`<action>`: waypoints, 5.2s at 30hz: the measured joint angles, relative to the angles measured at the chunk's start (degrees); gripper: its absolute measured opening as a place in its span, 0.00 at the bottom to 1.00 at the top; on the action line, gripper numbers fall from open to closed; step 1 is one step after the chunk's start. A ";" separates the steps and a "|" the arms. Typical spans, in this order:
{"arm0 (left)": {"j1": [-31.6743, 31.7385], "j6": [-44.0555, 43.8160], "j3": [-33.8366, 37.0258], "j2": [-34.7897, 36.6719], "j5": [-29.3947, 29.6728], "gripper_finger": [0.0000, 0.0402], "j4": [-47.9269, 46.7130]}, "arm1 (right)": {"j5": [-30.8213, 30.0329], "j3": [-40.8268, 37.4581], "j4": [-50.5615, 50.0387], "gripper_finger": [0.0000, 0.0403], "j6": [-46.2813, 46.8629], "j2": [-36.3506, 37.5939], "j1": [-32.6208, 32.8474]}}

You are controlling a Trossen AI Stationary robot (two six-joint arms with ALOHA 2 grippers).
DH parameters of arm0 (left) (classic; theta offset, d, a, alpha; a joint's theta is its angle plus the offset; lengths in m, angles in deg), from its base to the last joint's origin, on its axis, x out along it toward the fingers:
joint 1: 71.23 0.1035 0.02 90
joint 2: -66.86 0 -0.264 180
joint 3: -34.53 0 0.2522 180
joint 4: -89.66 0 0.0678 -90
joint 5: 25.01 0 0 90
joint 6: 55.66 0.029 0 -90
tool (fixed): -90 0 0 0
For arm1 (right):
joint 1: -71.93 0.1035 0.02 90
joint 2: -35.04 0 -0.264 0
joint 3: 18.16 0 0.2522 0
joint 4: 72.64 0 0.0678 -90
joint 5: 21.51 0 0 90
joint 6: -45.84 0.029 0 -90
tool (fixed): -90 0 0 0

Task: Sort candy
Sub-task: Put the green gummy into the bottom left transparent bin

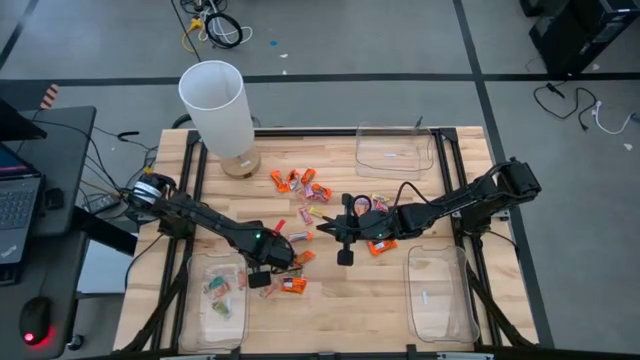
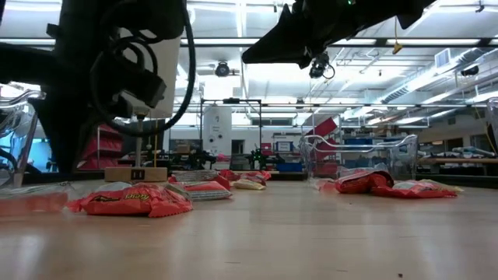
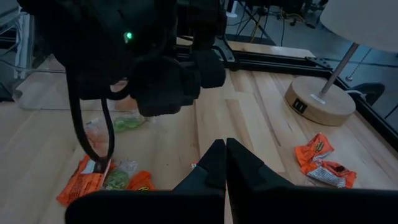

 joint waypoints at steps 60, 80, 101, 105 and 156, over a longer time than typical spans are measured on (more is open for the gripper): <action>7.67 10.10 7.03 0.00 11.74 0.00 14.74 | 0.00 0.00 0.59 0.00 -0.31 -0.02 0.00; 7.82 14.25 -3.46 -0.04 9.24 0.00 2.09 | -1.01 0.00 0.56 0.00 -0.44 -0.02 0.00; 7.76 -21.97 -3.56 0.00 20.80 0.12 2.71 | -0.94 0.02 1.46 0.00 1.66 -0.02 0.00; 7.36 -25.22 -3.25 0.04 20.50 0.17 3.27 | -0.90 0.02 1.42 0.01 1.70 -0.02 0.00; 6.72 -42.46 7.87 0.09 16.21 0.32 15.29 | 2.23 0.04 -2.01 0.13 0.63 -0.02 -0.26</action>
